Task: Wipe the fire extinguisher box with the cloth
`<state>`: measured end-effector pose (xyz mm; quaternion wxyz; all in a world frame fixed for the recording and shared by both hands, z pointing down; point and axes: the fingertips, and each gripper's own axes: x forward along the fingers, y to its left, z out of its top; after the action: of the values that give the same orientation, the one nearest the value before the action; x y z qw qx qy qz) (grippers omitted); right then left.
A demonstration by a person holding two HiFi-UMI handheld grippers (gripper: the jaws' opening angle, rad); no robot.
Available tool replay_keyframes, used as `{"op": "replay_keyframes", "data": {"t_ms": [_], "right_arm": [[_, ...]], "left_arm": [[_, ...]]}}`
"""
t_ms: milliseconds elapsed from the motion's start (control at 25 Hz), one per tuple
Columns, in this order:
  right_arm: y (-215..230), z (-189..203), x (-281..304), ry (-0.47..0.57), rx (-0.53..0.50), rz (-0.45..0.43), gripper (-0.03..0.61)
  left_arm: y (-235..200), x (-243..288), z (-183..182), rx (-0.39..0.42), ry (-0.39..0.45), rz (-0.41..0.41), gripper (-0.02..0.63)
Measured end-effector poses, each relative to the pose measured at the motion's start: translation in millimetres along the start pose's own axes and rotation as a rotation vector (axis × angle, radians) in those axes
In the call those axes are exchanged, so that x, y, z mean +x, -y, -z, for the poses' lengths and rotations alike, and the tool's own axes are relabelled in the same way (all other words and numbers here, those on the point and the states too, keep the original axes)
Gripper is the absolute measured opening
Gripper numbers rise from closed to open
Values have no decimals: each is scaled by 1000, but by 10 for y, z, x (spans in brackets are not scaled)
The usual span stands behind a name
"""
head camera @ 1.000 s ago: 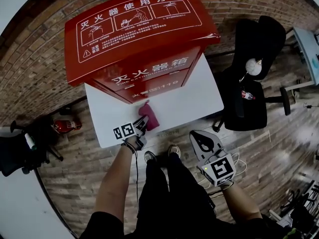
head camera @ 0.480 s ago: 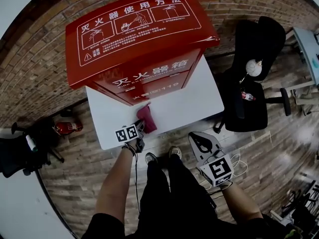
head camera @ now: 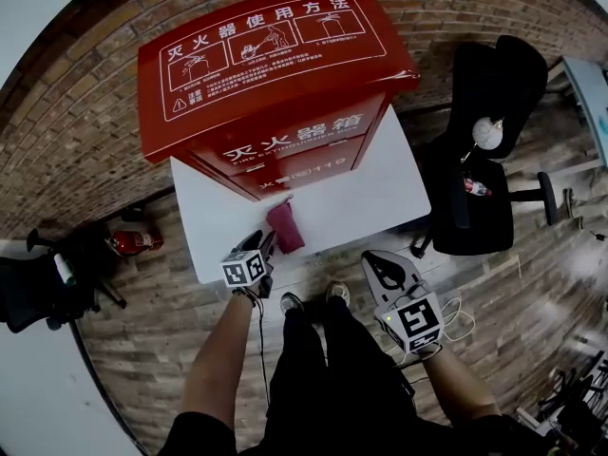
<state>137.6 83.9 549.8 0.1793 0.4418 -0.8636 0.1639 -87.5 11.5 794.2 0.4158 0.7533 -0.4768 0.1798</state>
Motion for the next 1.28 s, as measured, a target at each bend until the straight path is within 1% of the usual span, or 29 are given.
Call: {"op": "replay_keyframes", "data": {"t_ms": [80,160,280,360,480,600,680,760,840,920,1040,1160,1280], "right_arm": [[4,-7,-24,5,-5,0,18],[-13,-69,-28,22,-15,-14,18],[-101,-208,10,68,-21,-76,20],[-180,-340,11,101,-33,-111,18],[-318,-500,5,120,-79,-144,18],[-486,-656,6,153,-124,-179,18],[-605,-698,-11,155,-120,-220,18],[-717,-762,-37,170,-117,-253,18],[-820,-850,-60,198,-141,-273,18],[-925,-927,-99,214,-165,-295,18],[-1082,-991,-220,217,-165,-330,18],[-1205,-1037,-344,269,-159,-328,18],[-1344,-1091,-476,293,-170,-310,18]], "left_arm": [[49,-219,-75,44,52,-16,210],[149,-507,-179,66,119,-15,209],[345,-1059,-391,92,233,-7,204],[507,-1442,-495,122,293,-13,179],[812,-1957,-634,181,379,-18,133],[1170,-2402,-788,226,473,-1,95],[1406,-2656,-888,258,529,9,69],[1604,-2871,-975,287,573,17,53],[1755,-3067,-1059,299,615,22,29],[1887,-3244,-1124,315,652,27,28],[2111,-3475,-1161,375,695,43,28],[2311,-3653,-1168,438,724,72,28],[2442,-3824,-1167,480,747,102,28]]}}
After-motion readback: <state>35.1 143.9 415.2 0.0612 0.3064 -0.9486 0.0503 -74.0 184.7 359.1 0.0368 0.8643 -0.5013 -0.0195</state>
